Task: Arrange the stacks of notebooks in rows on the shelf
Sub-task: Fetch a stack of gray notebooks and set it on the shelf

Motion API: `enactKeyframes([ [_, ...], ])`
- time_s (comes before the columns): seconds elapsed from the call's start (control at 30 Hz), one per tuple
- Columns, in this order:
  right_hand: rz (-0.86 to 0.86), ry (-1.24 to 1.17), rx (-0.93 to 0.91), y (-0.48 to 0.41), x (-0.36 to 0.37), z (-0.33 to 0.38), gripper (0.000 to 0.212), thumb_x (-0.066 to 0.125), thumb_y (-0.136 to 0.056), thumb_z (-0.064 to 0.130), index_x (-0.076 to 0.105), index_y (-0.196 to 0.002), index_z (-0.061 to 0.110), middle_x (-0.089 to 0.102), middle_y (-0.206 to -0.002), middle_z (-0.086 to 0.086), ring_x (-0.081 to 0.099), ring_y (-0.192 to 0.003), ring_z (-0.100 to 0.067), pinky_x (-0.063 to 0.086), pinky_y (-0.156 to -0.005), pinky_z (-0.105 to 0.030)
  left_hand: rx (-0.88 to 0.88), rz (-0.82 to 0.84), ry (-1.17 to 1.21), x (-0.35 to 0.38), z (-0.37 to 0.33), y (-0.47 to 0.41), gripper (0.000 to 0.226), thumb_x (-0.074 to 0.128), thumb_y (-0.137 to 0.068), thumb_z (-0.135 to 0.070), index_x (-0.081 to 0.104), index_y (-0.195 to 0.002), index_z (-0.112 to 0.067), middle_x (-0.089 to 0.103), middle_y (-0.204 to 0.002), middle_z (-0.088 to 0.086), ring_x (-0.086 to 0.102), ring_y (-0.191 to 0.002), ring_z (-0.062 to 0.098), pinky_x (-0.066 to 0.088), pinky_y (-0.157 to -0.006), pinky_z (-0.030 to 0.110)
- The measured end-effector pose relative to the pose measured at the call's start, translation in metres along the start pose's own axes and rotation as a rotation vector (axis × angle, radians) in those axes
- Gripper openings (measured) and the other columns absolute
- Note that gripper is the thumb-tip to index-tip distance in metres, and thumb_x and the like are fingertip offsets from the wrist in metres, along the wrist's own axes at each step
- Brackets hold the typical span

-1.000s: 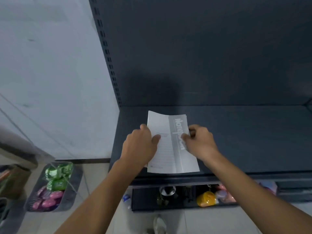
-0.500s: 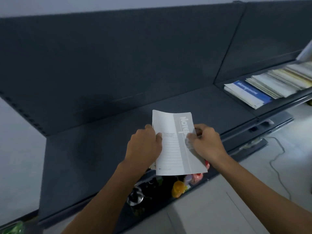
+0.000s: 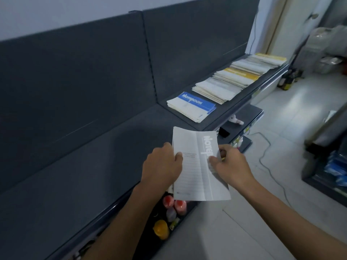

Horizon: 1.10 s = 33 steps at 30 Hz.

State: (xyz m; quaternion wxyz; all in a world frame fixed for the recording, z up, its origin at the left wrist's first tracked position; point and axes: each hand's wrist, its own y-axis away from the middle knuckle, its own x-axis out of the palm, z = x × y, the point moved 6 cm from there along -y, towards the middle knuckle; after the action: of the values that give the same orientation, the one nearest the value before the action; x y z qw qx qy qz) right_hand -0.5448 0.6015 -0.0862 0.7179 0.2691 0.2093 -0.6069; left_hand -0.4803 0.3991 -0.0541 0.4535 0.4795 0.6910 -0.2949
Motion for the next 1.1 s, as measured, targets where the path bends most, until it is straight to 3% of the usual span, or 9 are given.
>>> enactKeyframes([
  [0.4,-0.049,-0.038,0.11,-0.107,-0.079,-0.033,0.038,0.072,-0.08,0.026,0.062,-0.117,0.019,0.071,-0.097,0.005,0.067,-0.093,-0.02,0.056,-0.085,-0.04,0.083,0.067,0.04,0.044,-0.102,-0.115,0.032,0.047,-0.098,-0.048,0.055,-0.11,-0.02,0.064,-0.104,0.001,0.064,-0.09,0.023,0.058,-0.079,0.045],
  [0.57,-0.094,-0.022,0.129,-0.157,-0.101,-0.037,0.039,0.071,-0.082,0.03,0.06,-0.118,0.02,0.069,-0.103,0.005,0.066,-0.092,-0.019,0.057,-0.082,-0.04,0.162,0.054,0.062,0.055,-0.136,-0.173,0.031,0.048,-0.098,-0.049,0.055,-0.107,-0.02,0.064,-0.096,-0.002,0.063,-0.084,0.019,0.058,-0.076,0.043],
  [0.73,-0.141,-0.036,0.094,-0.201,-0.12,-0.039,0.026,0.07,-0.082,0.027,0.051,-0.094,0.042,0.061,-0.089,0.023,0.065,-0.084,-0.008,0.057,-0.069,-0.033,0.19,0.049,0.036,0.068,-0.161,-0.22,0.031,0.048,-0.099,-0.05,0.054,-0.105,-0.02,0.062,-0.095,0.0,0.058,-0.082,0.018,0.05,-0.072,0.038],
  [0.8,-0.145,-0.023,0.104,-0.216,-0.128,-0.042,0.028,0.069,-0.083,0.028,0.051,-0.1,0.04,0.06,-0.09,0.022,0.064,-0.085,-0.009,0.056,-0.07,-0.034,0.2,0.05,0.039,0.074,-0.173,-0.234,0.03,0.048,-0.099,-0.049,0.054,-0.105,-0.02,0.061,-0.095,-0.001,0.055,-0.08,0.016,0.045,-0.068,0.036],
  [0.9,-0.129,0.006,0.128,-0.242,-0.142,-0.048,0.037,0.069,-0.083,0.031,0.056,-0.117,0.025,0.066,-0.103,0.007,0.066,-0.091,-0.019,0.058,-0.077,-0.039,0.228,0.023,0.059,0.082,-0.192,-0.255,0.03,0.05,-0.099,-0.049,0.056,-0.106,-0.02,0.063,-0.095,-0.002,0.056,-0.08,0.014,0.043,-0.064,0.033],
  [1.1,-0.107,-0.012,0.102,-0.291,-0.174,-0.07,0.045,0.069,-0.084,0.03,0.056,-0.127,0.021,0.065,-0.108,0.007,0.064,-0.093,-0.017,0.055,-0.074,-0.033,0.18,0.02,0.065,0.101,-0.234,-0.284,0.032,0.052,-0.098,-0.05,0.056,-0.106,-0.02,0.065,-0.098,-0.001,0.062,-0.082,0.016,0.055,-0.071,0.036],
])
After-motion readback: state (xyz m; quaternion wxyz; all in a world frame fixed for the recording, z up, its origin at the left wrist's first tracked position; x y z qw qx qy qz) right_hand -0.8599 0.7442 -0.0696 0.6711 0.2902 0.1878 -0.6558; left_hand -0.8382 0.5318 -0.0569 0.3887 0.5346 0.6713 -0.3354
